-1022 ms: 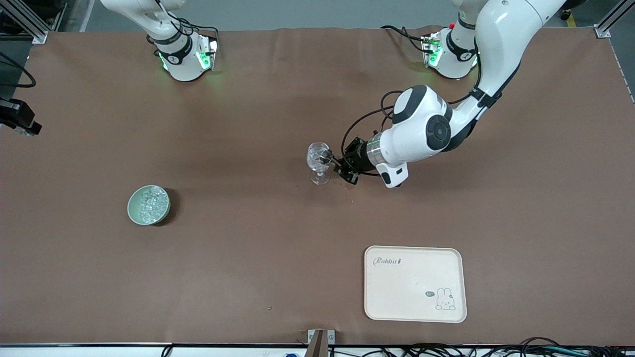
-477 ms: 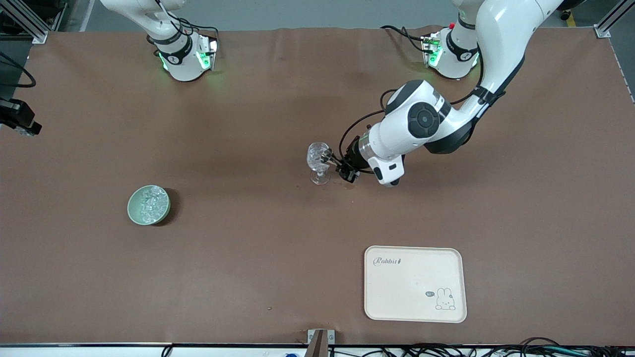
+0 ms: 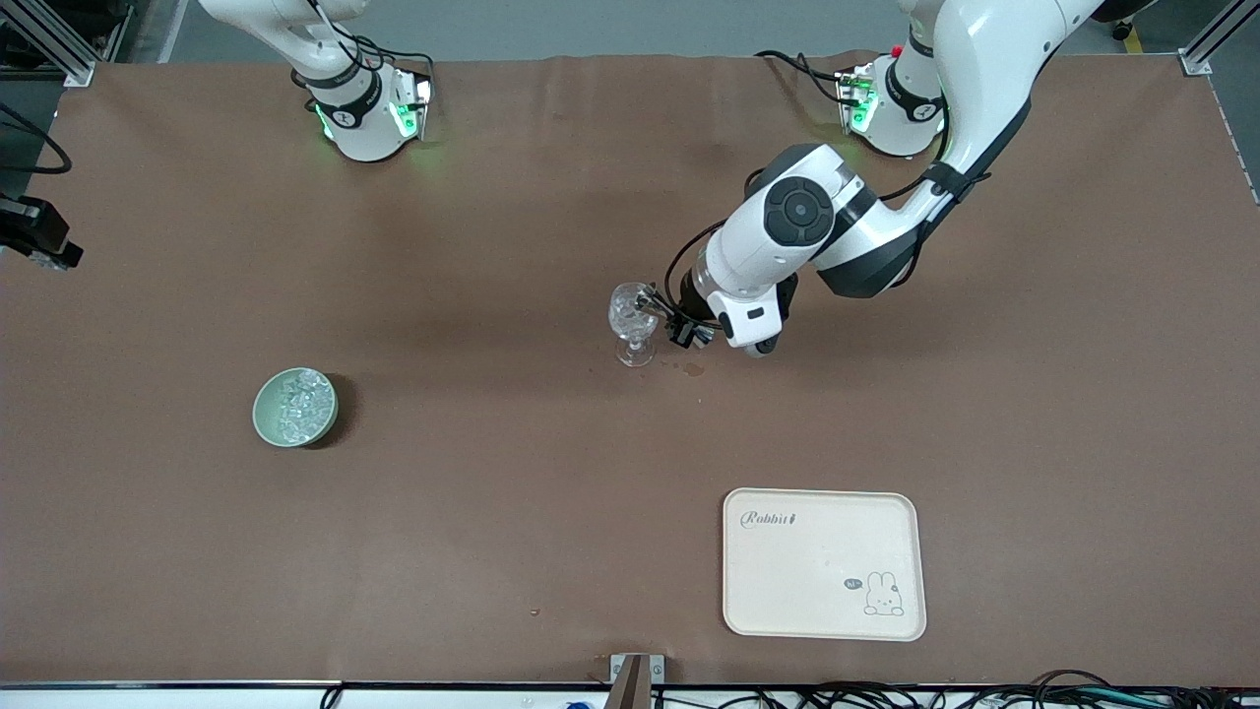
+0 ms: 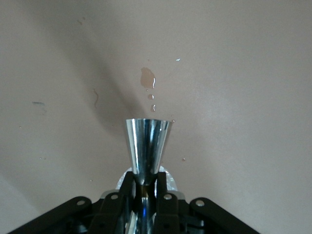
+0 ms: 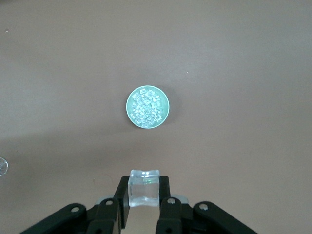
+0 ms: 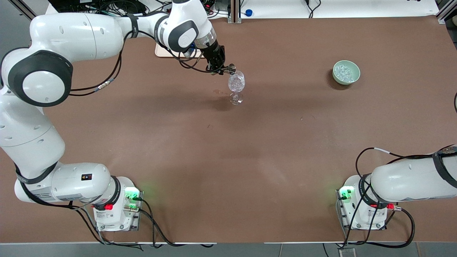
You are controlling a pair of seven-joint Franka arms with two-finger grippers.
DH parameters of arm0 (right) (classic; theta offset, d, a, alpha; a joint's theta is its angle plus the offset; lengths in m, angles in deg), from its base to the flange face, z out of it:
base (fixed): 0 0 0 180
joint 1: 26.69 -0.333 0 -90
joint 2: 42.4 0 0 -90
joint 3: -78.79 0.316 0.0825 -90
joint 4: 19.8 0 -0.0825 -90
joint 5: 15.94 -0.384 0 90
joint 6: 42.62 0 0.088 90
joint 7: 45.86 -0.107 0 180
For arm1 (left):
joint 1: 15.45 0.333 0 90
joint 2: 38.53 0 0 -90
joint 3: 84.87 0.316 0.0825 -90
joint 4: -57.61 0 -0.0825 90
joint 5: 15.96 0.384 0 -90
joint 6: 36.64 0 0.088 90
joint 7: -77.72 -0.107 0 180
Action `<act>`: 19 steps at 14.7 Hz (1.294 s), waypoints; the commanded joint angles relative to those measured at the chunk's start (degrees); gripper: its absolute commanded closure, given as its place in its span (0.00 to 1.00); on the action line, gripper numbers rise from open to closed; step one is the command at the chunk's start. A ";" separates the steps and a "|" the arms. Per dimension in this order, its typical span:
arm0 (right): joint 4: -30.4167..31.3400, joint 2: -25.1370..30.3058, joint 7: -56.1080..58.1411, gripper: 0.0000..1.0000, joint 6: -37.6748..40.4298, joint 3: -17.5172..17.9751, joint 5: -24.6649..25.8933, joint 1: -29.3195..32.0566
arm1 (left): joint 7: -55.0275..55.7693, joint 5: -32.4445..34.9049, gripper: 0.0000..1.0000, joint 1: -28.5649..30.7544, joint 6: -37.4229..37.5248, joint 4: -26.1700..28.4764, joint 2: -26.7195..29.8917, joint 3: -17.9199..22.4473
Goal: Pour wine and add ice with both arms
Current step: 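Tilt the jigger with the left gripper to pour into the glass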
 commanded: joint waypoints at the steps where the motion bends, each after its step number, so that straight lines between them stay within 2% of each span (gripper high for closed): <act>1: 0.95 0.76 0.13 0.99 0.02 -0.21 -0.91 -0.13 | 1.07 2.98 1.00 -0.10 3.29 -1.56 -0.70 -0.68; 6: 0.95 0.76 0.13 0.99 0.02 -0.21 -0.91 -0.13 | 1.07 4.13 1.00 -0.10 3.82 -2.00 -0.79 -1.30; 10: 0.95 0.76 0.13 0.99 0.02 -0.21 -0.91 -0.13 | 0.90 1.34 1.00 0.87 3.74 -2.00 -0.96 -1.65; 14: 0.95 0.76 0.13 0.99 0.02 -0.21 -0.91 -0.13 | -6.20 -11.38 1.00 1.14 3.65 -2.53 -0.44 0.01; 19: 0.60 0.76 -0.57 0.99 -0.33 0.32 -1.00 -1.10 | -18.86 -29.05 1.00 1.14 4.17 -2.62 3.95 7.91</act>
